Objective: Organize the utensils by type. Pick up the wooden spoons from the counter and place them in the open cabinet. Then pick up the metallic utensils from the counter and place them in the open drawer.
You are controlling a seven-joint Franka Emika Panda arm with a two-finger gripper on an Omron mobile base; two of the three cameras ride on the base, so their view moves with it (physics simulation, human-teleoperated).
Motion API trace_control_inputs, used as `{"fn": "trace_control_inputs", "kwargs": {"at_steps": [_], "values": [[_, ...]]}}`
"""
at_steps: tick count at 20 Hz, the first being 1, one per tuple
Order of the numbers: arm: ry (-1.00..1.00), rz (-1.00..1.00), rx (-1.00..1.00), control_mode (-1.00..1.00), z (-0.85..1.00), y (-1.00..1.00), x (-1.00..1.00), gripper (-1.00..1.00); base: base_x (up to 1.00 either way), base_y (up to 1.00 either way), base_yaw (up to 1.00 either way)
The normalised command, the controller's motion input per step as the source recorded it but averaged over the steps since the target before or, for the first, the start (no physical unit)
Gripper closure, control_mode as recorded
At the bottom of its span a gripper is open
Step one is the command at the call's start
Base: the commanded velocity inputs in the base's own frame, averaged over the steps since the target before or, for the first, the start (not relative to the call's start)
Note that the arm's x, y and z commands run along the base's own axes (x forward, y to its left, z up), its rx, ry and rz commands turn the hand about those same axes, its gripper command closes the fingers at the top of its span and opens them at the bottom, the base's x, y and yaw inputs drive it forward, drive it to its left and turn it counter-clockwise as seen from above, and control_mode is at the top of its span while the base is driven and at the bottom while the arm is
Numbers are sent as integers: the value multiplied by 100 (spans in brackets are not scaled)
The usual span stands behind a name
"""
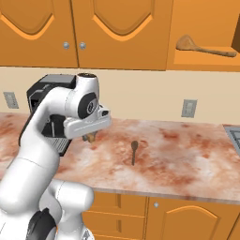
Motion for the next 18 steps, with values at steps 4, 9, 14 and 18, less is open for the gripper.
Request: {"fn": "trace_control_inputs", "kwargs": {"at_steps": [4, 9, 14, 18], "values": [[0, 11, 0, -100, 60, 0, -37, 100, 0, 0, 0], [-1, 5, 0, -100, 35, 0, -40, 100, 0, 0, 0], [-9, 0, 0, -100, 21, 0, -40, 100, 0, 0, 0], [-8, 0, 0, -100, 12, 0, -21, 100, 0, 0, 0]]}}
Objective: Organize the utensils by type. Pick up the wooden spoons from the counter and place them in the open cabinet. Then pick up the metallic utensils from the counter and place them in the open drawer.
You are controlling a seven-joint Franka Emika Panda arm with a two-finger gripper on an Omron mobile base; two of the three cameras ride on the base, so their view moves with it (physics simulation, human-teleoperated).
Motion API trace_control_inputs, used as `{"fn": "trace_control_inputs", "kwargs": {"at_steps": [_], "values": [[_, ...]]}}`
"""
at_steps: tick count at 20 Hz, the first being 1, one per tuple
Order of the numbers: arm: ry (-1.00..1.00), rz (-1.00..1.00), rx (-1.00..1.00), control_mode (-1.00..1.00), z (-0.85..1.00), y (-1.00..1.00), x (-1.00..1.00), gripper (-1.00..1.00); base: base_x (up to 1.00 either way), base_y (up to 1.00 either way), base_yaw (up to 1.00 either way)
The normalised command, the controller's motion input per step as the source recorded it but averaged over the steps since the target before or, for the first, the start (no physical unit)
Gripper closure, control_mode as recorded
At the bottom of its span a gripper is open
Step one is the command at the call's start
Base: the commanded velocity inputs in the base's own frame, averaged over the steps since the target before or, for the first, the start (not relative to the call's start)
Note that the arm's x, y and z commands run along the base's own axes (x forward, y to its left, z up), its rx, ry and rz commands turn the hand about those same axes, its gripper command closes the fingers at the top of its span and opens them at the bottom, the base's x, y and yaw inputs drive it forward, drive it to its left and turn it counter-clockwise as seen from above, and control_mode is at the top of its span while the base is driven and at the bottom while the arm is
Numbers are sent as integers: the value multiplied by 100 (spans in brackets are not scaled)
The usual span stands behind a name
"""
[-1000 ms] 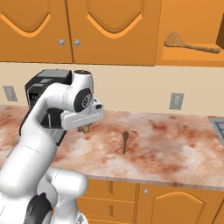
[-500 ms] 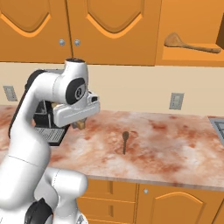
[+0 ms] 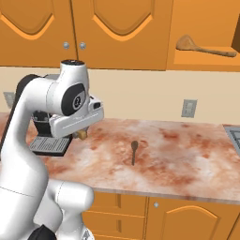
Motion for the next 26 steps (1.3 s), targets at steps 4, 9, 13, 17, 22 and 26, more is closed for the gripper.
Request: {"fn": "trace_control_inputs", "kwargs": {"at_steps": [4, 9, 13, 17, 22, 26], "values": [[-10, 0, 0, -100, 3, 0, -9, 100, 0, 0, 0], [-5, 0, 0, 100, 0, 0, 0, 100, -5, 0, 1], [0, 0, 0, 100, 0, 0, 0, 100, -29, -1, 0], [0, 0, 0, 100, 0, 0, 0, 100, -33, -10, 0], [0, 0, 0, 100, 0, 0, 0, 100, -8, -53, 1], [0, 0, 0, 100, 0, 0, 0, 100, -19, -74, 3]]}}
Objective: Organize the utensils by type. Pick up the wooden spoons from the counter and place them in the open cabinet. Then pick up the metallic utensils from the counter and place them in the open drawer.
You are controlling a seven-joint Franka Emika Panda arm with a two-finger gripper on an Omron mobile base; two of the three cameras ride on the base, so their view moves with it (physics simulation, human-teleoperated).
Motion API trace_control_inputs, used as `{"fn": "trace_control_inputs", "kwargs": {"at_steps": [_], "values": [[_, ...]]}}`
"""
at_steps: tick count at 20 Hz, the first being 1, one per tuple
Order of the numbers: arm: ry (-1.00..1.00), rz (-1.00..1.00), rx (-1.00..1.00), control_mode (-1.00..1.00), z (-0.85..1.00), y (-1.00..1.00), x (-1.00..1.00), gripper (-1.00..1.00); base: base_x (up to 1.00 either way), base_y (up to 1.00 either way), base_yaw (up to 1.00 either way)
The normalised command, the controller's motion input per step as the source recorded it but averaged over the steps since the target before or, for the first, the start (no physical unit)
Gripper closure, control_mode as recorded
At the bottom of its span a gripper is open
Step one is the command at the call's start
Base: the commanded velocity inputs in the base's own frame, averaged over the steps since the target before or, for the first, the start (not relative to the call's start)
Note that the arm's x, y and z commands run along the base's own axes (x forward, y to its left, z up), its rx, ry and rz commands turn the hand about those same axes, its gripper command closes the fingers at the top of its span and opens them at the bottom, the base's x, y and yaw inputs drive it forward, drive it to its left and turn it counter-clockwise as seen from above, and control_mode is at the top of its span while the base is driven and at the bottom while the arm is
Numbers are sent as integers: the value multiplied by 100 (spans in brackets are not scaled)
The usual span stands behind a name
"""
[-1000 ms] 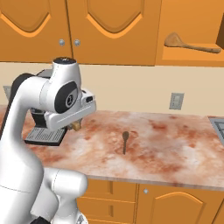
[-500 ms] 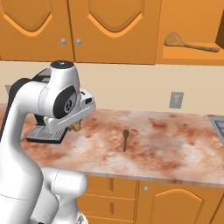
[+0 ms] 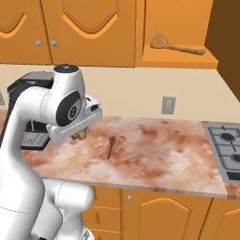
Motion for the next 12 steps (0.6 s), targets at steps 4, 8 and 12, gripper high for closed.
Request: {"fn": "trace_control_inputs", "kwargs": {"at_steps": [4, 8, 12], "values": [[0, 0, 0, 100, 0, 0, 0, 100, -51, -57, 2], [0, 0, 0, 100, 0, 0, 0, 100, -19, -55, 0], [0, 0, 0, 100, 0, 0, 0, 100, 0, -51, 0]]}}
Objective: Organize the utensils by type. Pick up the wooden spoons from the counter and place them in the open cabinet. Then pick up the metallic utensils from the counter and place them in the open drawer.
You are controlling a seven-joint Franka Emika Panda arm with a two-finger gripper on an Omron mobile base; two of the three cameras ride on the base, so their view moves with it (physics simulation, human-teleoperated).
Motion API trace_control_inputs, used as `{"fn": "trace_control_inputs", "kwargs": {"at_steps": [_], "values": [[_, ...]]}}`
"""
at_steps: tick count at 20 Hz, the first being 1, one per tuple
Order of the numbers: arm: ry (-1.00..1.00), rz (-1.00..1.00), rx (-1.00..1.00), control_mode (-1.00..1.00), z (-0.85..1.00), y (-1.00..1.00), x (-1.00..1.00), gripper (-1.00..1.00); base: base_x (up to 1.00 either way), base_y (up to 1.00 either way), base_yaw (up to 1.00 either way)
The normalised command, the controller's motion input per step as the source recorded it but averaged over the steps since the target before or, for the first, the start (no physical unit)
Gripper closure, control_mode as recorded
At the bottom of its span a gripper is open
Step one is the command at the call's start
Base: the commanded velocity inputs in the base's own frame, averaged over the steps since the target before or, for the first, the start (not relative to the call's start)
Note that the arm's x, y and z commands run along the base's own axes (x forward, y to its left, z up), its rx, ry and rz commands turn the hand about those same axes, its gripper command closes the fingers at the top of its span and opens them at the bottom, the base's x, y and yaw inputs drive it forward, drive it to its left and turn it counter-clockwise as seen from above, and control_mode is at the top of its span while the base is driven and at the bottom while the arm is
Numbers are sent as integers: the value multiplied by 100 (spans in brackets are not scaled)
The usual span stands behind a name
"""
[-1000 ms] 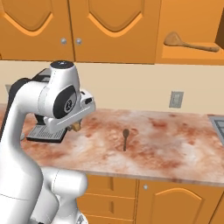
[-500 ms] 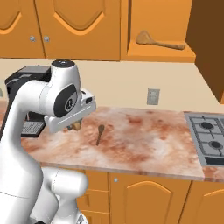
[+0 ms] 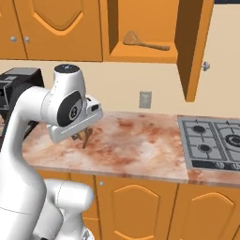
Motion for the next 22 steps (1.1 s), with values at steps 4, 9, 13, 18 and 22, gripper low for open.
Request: {"fn": "trace_control_inputs", "kwargs": {"at_steps": [4, 9, 13, 18, 22], "values": [[0, 0, 0, 100, 0, 0, 0, 100, 8, -58, 0], [0, 0, 0, 100, 0, 0, 0, 100, 14, -37, 0], [0, 0, 0, 100, 0, 0, 0, 100, 22, -20, 0], [0, 0, 0, 100, 0, 0, 0, 100, 39, -21, 0], [0, 0, 0, 100, 0, 0, 0, 100, 70, -44, 0]]}}
